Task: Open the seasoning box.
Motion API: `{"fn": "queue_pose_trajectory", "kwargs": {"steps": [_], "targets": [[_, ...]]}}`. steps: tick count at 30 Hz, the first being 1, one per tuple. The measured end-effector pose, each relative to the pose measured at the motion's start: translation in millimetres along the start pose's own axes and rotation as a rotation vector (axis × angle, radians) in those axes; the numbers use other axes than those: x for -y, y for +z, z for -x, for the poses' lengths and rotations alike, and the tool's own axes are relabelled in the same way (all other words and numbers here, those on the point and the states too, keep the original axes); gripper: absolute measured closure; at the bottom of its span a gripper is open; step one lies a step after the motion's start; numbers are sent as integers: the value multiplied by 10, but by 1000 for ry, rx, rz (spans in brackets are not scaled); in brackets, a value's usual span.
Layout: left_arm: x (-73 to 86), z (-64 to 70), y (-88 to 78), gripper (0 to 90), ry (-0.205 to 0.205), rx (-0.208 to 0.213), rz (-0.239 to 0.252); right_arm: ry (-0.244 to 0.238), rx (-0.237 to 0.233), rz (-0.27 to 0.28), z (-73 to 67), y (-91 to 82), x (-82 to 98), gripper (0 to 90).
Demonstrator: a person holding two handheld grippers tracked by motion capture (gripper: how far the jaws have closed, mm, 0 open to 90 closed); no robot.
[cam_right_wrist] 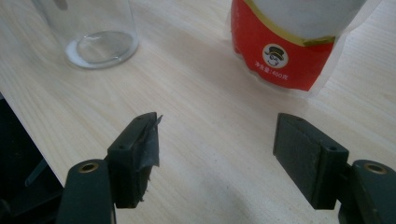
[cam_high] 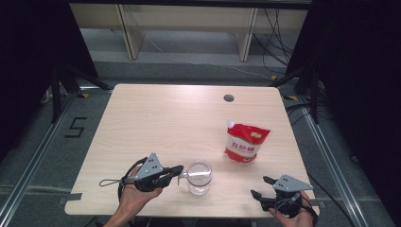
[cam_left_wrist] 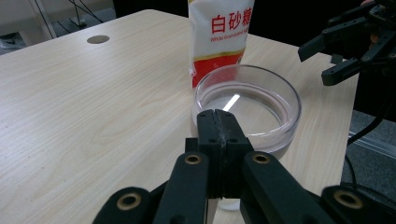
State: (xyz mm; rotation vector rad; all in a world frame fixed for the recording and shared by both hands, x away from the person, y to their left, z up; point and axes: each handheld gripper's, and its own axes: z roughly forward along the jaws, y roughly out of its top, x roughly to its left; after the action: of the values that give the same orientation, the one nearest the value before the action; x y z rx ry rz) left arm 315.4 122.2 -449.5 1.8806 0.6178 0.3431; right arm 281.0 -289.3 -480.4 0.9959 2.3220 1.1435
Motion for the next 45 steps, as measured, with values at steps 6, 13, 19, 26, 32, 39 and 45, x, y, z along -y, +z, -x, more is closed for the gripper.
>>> {"fn": "queue_pose_trajectory", "kwargs": {"steps": [6,13,19,26,32,39,45], "targets": [[8,24,3,892,21,-8,-7,-36,-4,8,-57,0,-30,386],[20,15,7,892,24,-6,6,-100,-41,88,-160,18,-139,540],[28,14,9,892,23,-6,3,-165,-39,108,-308,61,-248,656],[36,10,6,892,27,-1,8,-202,-65,148,-386,120,-317,694],[43,20,6,892,8,-7,10,-203,-75,161,-427,186,-379,746],[47,9,4,892,16,-1,14,-232,-91,150,-449,285,-514,802],[50,9,4,892,23,-3,16,-270,-100,145,-494,405,-622,825]]}}
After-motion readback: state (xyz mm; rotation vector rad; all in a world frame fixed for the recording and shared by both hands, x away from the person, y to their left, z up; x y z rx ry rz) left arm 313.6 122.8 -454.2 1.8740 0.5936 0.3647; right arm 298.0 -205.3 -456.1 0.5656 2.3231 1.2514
